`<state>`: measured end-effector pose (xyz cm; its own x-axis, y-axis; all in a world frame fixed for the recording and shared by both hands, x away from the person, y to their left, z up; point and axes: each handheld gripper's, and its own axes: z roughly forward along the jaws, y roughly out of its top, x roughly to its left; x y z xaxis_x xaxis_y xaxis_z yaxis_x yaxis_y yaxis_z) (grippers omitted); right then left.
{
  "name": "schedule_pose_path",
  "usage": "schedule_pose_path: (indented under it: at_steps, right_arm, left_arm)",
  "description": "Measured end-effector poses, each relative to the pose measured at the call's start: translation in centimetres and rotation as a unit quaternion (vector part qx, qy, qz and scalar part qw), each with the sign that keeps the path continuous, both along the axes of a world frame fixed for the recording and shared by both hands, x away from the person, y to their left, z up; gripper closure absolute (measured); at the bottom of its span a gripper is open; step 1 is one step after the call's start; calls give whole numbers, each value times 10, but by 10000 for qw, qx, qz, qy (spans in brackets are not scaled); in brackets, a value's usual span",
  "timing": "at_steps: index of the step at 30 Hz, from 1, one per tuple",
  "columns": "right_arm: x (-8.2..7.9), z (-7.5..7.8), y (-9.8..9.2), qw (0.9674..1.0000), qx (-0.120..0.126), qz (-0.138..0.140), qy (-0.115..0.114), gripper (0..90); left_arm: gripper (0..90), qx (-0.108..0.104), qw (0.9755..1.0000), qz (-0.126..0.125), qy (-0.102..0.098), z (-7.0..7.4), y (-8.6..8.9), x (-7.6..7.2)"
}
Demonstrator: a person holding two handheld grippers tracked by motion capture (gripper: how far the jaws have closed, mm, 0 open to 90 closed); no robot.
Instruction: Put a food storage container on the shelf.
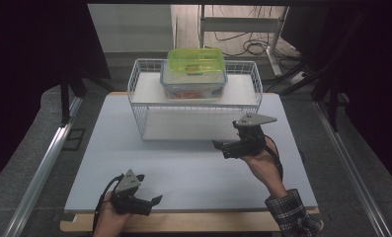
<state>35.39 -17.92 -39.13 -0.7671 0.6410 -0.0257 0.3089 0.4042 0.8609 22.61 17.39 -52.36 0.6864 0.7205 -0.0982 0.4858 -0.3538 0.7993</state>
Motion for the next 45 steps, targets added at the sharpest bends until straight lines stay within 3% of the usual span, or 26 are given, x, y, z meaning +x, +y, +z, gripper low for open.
schedule_pose_path:
  at_steps: [13,22,45]
  right_arm:
    - [-8,-20,-10,9999,-17,-161,12,4]
    - [-19,-26,-20,9997,102,-213,49,4]
    - [-47,-52,-45,9989,-157,-420,108,3]
  left_arm:
    - [39,0,10000,-4,9,0,0,0]
    - [39,-37,10000,7,12,0,1,0]
    - [37,-59,10000,11,13,-1,1,0]
